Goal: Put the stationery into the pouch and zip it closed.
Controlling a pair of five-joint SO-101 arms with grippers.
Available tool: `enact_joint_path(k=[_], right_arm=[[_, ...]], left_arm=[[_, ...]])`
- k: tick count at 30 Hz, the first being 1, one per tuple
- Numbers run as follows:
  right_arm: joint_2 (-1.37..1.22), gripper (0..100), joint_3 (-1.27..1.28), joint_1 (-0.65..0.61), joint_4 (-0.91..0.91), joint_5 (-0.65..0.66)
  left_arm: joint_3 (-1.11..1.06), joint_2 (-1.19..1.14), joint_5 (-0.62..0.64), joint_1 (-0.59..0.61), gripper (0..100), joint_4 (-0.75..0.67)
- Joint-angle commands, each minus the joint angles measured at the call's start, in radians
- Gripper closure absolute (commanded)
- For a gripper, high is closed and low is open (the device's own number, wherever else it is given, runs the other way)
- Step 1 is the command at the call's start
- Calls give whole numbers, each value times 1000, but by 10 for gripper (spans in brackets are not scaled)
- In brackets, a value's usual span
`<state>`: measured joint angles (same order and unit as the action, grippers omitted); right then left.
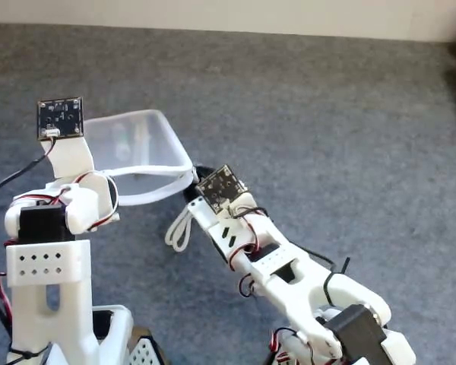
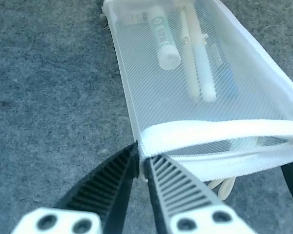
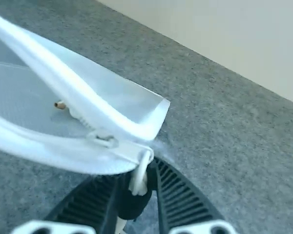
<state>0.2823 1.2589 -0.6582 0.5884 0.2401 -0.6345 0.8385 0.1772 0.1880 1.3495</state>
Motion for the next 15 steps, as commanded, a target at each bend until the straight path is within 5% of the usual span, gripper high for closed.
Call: enact_joint_path(k=[1, 7, 15], right_arm=[[25, 993, -2, -8, 24, 20], [36, 994, 24, -38, 24, 107], [306, 994, 166, -97, -84, 118]], left_arm=[[16, -2, -8, 10, 990, -26], [24, -2, -8, 8, 983, -31], [24, -2, -2, 8, 837, -44]])
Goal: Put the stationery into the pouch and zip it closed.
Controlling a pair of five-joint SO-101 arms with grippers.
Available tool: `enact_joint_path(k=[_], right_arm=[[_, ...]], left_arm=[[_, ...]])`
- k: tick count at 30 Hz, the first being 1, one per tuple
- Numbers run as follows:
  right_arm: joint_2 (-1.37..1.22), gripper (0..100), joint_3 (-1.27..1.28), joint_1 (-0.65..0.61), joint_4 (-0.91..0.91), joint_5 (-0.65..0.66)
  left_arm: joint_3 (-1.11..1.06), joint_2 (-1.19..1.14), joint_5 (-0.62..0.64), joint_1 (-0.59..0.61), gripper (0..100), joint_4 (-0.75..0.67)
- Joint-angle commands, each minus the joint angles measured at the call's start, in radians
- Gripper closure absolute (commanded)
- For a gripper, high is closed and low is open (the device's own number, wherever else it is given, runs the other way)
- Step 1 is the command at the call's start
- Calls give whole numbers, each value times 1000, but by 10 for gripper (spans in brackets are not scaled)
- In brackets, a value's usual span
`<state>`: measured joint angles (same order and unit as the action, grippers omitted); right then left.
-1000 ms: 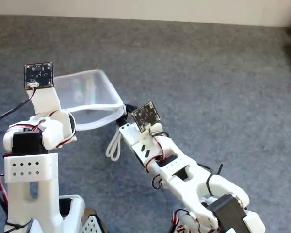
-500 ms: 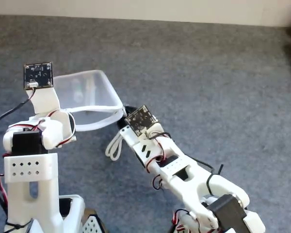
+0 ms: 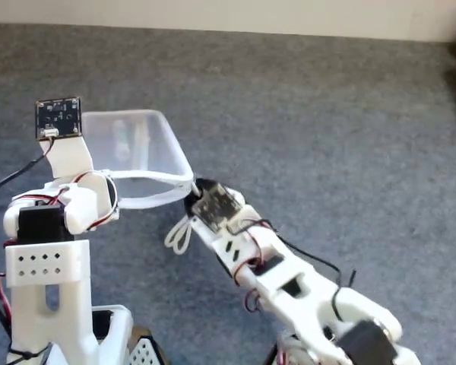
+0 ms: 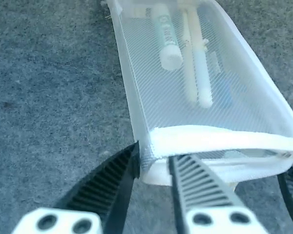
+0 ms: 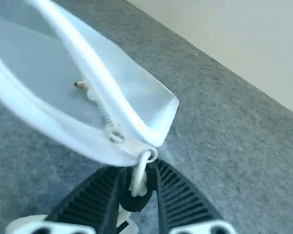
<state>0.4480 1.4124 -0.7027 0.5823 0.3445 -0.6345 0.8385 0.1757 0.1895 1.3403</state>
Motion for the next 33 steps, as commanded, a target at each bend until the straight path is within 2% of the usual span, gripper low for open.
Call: enact_joint_path(k=[1, 11, 14, 20, 26, 33], right_arm=[[183, 994, 25, -64, -143, 11], [595, 994, 28, -185, -687, 9], [691, 994, 28, -222, -796, 9], [788, 994, 35, -234, -881, 8], [820, 994, 36, -280, -885, -69], [900, 994, 41, -309, -958, -75]], left_arm=[[24, -2, 0, 8, 829, -44], [25, -2, -5, 7, 821, -107], [38, -2, -6, 2, 821, -115], [45, -2, -6, -16, 820, -160], [44, -7, -103, -159, 820, -187], [41, -8, -158, -300, 820, -287]])
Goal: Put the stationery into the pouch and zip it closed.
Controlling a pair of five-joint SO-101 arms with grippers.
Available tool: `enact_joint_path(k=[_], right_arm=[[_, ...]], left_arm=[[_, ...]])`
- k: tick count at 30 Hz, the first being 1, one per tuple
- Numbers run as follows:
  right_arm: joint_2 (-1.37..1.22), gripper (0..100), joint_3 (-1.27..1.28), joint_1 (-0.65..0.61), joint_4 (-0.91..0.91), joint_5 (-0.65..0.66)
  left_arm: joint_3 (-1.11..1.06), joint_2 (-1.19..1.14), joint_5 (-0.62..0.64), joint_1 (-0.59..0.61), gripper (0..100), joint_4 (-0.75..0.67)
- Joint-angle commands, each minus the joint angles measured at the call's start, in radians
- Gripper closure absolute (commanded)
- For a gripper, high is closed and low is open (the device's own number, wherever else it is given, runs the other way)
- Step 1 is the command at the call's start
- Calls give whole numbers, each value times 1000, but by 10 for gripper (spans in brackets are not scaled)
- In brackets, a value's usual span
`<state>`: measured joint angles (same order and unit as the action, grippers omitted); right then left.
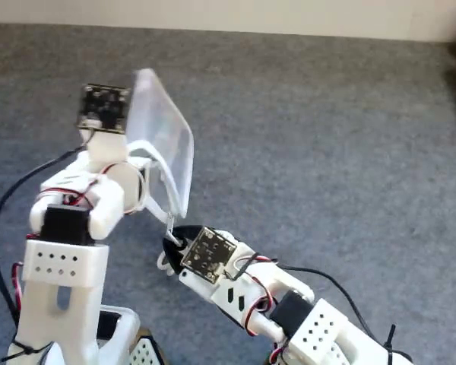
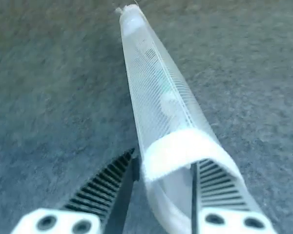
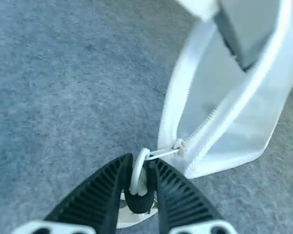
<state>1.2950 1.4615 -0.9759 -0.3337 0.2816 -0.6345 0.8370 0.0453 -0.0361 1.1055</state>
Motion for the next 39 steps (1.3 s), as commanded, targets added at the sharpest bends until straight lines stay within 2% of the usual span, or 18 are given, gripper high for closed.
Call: enact_joint_path(k=[1, 7, 11, 24, 32, 39], right_arm=[[68, 994, -8, -36, -58, -12], [188, 994, 65, -36, -79, -12], [283, 994, 101, -28, -84, -9], [363, 994, 120, 51, -84, -12], [363, 994, 117, 113, -90, -12], [363, 994, 62, 134, -185, -14]], left_arm=[[41, -7, -40, -101, 820, -60], [39, -8, -120, -263, 820, -68], [39, -8, -157, -321, 820, -64], [47, -1, -172, -354, 820, -58], [159, -1, -173, -372, 820, 83], [288, 1, -170, -295, 821, 203]])
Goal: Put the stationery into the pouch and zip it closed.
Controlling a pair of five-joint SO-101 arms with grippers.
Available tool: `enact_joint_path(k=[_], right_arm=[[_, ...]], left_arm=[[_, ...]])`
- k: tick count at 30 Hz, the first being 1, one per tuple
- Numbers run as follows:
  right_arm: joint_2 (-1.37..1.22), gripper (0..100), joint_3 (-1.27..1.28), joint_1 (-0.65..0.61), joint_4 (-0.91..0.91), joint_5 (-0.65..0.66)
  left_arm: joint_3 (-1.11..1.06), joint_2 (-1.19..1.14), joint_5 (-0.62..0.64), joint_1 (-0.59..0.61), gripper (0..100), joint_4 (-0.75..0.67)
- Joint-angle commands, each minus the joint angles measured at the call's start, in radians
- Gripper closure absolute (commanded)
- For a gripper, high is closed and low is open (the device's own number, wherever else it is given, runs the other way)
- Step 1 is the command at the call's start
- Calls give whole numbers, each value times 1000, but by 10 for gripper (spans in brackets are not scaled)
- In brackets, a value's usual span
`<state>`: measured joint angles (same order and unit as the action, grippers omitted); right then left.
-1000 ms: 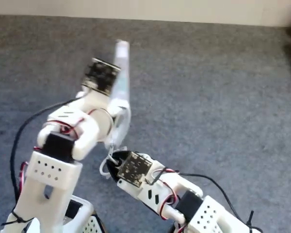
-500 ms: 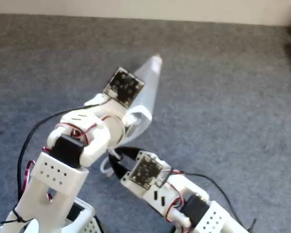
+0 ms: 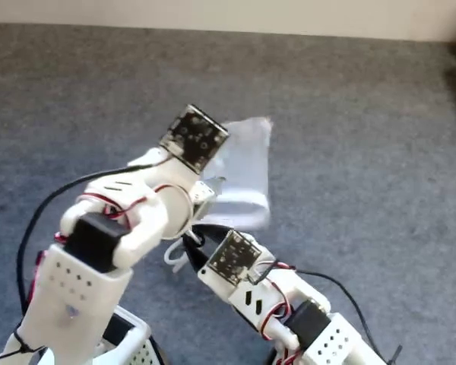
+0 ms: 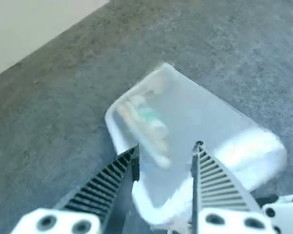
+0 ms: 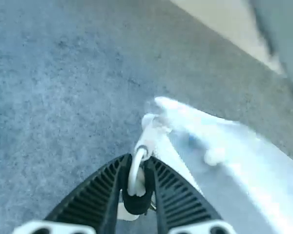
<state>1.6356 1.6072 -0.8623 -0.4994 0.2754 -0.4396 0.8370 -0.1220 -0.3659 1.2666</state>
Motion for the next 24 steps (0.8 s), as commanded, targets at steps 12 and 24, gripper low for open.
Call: enact_joint_path(k=[12, 24], right_arm=[[22, 994, -113, 76, -97, -8], [22, 994, -113, 85, -93, -8]], left_arm=[[150, 108, -2, 41, 825, 256], [-420, 642, -40, -4, 821, 84]])
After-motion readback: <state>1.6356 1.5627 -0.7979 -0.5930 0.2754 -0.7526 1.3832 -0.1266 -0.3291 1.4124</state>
